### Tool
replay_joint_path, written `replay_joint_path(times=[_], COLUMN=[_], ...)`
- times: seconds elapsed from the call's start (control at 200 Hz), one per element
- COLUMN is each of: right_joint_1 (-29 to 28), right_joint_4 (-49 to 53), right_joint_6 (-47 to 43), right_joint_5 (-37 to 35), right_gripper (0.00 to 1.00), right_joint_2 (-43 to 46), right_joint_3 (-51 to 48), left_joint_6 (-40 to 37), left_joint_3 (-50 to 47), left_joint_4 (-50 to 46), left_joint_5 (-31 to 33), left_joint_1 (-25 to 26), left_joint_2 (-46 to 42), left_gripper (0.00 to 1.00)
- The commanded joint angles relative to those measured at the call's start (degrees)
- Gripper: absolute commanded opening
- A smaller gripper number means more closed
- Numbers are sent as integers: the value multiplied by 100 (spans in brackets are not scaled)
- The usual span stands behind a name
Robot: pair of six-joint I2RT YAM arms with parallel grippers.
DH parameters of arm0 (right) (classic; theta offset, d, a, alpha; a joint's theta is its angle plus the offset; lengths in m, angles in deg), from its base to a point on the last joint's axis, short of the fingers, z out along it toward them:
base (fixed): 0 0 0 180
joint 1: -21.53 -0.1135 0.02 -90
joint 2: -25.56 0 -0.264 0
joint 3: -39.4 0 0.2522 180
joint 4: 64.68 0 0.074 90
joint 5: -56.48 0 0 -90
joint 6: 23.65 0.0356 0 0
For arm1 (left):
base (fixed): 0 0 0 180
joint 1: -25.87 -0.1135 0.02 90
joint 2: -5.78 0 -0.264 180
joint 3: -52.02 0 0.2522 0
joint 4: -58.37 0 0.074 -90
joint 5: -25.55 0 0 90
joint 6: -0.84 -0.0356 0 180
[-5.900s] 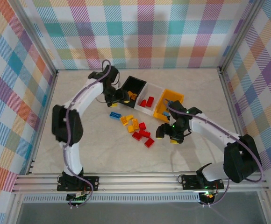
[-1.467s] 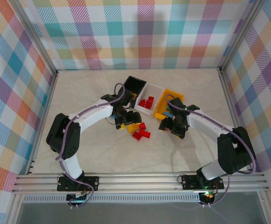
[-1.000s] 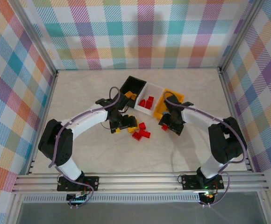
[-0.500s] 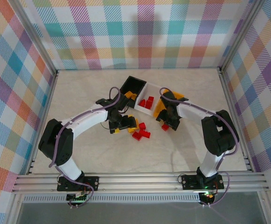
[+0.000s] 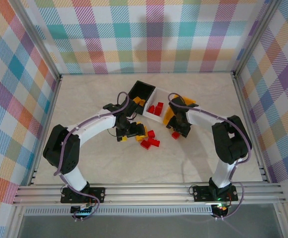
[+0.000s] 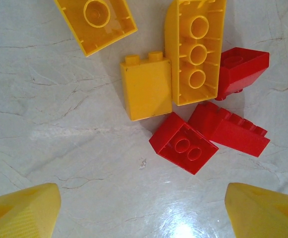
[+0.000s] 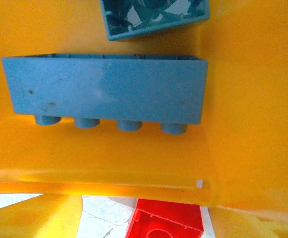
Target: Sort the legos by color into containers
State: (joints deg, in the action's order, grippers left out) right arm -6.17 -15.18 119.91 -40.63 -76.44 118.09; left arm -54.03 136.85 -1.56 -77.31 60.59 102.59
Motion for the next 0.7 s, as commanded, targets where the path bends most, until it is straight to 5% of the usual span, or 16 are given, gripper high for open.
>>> replay_joint_path(times=[0.0,0.695], right_joint_1=[-175,-276], right_joint_4=[-43,-323], right_joint_6=[-10,14], right_joint_5=[-94,-343], right_gripper=[66,42], right_joint_2=[70,401], right_joint_3=[-370,-912], left_joint_6=[2,197], left_joint_3=[-13,-653], left_joint_4=[-34,176], left_joint_5=[-66,-43], left_joint_1=[-36,-38], left_joint_2=[14,-426], left_gripper=[86,87])
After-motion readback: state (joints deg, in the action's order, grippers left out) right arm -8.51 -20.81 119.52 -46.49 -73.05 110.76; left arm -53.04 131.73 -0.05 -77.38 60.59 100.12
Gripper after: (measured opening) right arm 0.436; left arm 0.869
